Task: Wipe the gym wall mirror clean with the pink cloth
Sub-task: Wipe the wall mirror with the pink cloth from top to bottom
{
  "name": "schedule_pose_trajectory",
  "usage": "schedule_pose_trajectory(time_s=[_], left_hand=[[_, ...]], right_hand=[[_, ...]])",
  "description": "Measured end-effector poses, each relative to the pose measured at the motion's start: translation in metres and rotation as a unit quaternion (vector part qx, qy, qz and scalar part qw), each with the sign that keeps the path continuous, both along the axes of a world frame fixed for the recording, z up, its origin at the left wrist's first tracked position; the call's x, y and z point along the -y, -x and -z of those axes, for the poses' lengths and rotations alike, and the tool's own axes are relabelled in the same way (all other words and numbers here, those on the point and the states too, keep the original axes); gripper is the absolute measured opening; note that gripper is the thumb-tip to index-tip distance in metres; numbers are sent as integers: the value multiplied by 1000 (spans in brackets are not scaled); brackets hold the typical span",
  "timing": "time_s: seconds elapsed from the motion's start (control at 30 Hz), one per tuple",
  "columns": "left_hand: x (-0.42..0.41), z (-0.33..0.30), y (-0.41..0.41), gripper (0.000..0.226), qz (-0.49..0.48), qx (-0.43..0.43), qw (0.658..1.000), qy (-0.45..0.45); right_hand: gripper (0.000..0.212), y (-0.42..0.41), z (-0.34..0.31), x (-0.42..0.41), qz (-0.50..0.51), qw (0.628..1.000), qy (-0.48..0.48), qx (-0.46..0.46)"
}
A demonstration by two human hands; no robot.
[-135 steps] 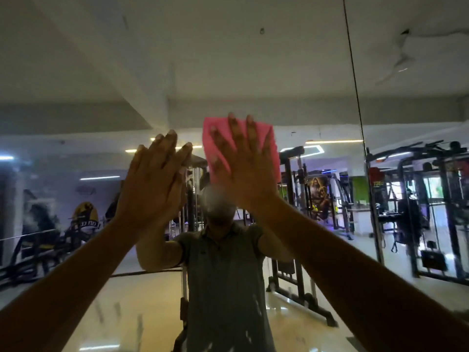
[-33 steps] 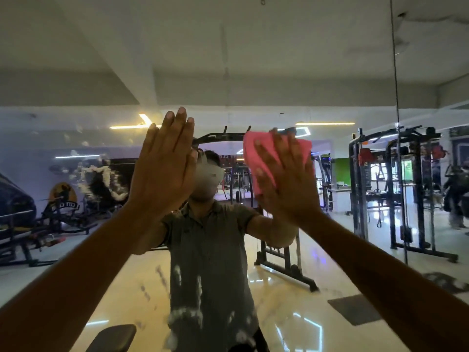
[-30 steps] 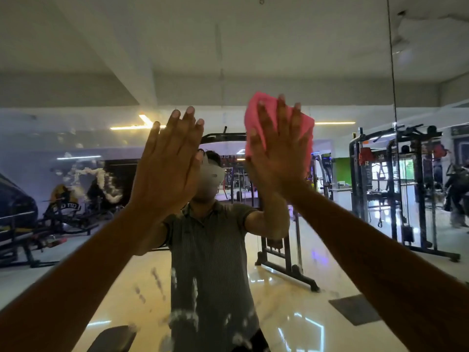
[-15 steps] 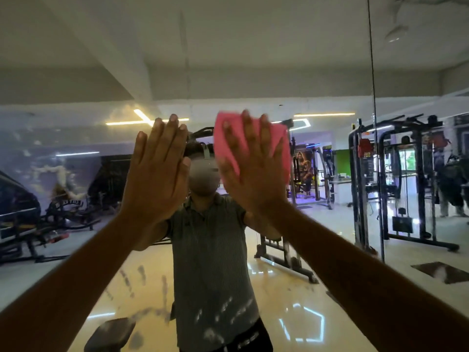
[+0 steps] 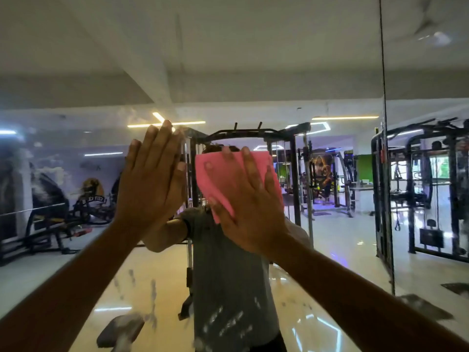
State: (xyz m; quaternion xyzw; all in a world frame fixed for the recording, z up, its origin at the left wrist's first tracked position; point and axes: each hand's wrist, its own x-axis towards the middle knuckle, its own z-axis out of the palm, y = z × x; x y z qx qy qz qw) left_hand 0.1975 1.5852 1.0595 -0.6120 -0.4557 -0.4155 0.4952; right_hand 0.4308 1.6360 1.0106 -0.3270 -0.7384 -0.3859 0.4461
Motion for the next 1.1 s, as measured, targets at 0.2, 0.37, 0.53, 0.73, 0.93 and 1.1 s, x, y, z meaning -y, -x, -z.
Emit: schedule_pose_trajectory(time_s=[0.2,0.37,0.53,0.73,0.93,1.1], left_hand=[[5,-21,15,63,-5,36,999,-14],[8,-23,32,63,-6,5,1000,-5],[21,-30,72,63,26,24,999,0],[40,-55,118,62,-14,4,1000,-8],[43,-55,148,64,-22,-61,998,22],[47,-58,162,62,-16,-26,999,12]], right_hand=[[72,15,-112,-7,43,987,2,-153],[69,30,-57,1,8,999,-45,27],[68,25,-139,13,104,976,-5,-190],[79,112,-109,37,75,997,-36,0],[81,74,-109,12,112,986,-9,-123],[80,165,-119,49,99,994,-26,-28]])
